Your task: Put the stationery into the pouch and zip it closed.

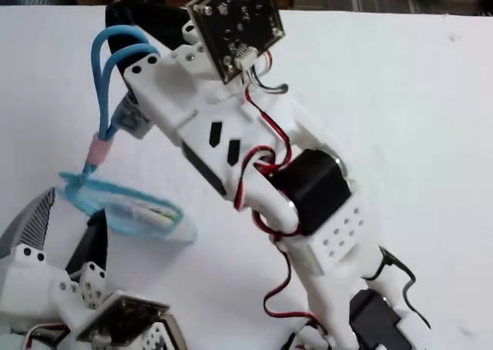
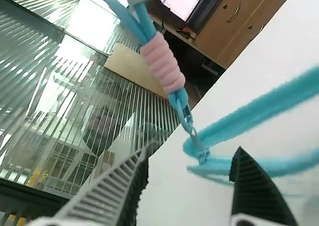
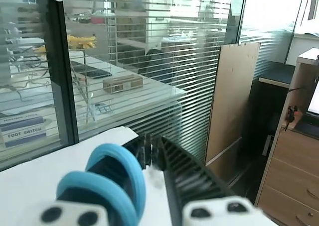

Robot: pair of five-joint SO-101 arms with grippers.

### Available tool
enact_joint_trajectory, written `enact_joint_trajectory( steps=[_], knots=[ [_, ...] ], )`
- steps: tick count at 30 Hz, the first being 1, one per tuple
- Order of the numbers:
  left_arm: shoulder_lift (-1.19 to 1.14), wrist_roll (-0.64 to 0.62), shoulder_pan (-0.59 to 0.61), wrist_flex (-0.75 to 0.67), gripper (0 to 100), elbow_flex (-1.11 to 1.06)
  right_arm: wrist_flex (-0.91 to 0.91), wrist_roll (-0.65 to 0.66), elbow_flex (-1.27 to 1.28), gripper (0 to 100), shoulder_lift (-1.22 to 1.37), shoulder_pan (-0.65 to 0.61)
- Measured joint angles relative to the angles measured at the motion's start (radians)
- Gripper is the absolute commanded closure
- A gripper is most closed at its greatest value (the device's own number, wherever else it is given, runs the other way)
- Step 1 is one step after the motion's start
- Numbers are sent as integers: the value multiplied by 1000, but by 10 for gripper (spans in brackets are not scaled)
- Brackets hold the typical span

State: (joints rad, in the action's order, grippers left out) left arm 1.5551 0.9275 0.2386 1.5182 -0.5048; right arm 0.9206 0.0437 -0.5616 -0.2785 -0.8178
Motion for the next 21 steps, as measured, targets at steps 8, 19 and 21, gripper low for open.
enact_joint_trajectory(
  steps=[8,19,21],
  knots=[
    [-6,52,84,-259,718,-296,38,0,-2,982,-18,2],
    [-9,61,91,-304,718,-315,40,0,-2,982,-17,6],
    [-9,61,91,-304,718,-315,40,0,-2,982,-17,8]
  ],
)
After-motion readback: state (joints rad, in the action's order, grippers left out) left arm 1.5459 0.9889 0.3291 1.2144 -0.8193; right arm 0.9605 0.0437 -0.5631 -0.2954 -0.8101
